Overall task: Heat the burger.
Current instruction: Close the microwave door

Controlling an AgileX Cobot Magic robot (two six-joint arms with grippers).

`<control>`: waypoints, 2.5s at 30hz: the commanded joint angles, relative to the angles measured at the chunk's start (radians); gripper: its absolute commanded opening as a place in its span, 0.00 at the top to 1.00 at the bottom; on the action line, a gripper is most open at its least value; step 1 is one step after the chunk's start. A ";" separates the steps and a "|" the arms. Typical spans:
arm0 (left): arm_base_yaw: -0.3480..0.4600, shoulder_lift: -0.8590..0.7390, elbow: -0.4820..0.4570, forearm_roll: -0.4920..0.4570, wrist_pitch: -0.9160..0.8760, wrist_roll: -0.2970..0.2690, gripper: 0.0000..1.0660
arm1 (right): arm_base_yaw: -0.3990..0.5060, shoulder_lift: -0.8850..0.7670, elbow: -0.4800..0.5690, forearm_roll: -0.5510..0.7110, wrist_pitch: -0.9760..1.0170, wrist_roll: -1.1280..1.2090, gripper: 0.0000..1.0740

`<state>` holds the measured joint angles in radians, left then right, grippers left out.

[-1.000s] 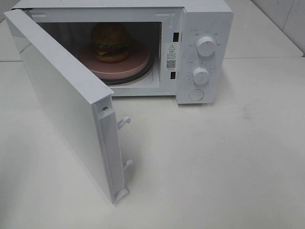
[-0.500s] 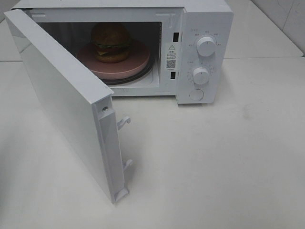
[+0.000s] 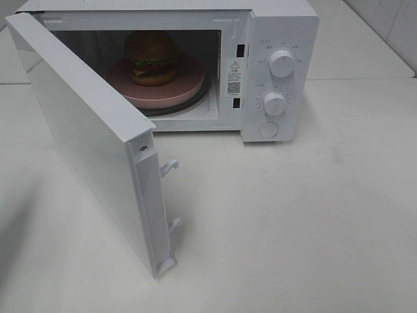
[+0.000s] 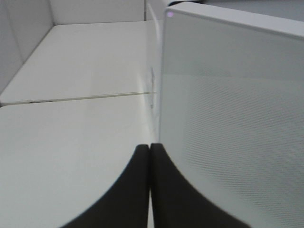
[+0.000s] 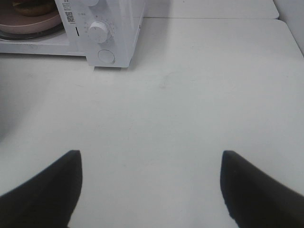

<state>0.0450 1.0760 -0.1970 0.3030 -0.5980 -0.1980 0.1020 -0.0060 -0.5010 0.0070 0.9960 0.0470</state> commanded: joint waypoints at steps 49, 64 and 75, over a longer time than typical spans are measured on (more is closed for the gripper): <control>-0.666 0.629 -0.451 -0.409 -0.229 0.189 1.00 | -0.005 -0.025 0.003 0.006 -0.003 -0.001 0.29; -0.717 0.789 -0.704 -0.470 -0.186 0.188 1.00 | -0.005 -0.025 0.003 0.006 -0.003 -0.001 0.29; -0.717 0.879 -0.843 -0.495 -0.121 0.188 1.00 | -0.005 -0.025 0.003 0.006 -0.003 -0.001 0.29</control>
<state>-0.6790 1.9380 -1.0000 -0.1470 -0.7040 -0.0100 0.1020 -0.0060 -0.5010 0.0080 0.9960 0.0470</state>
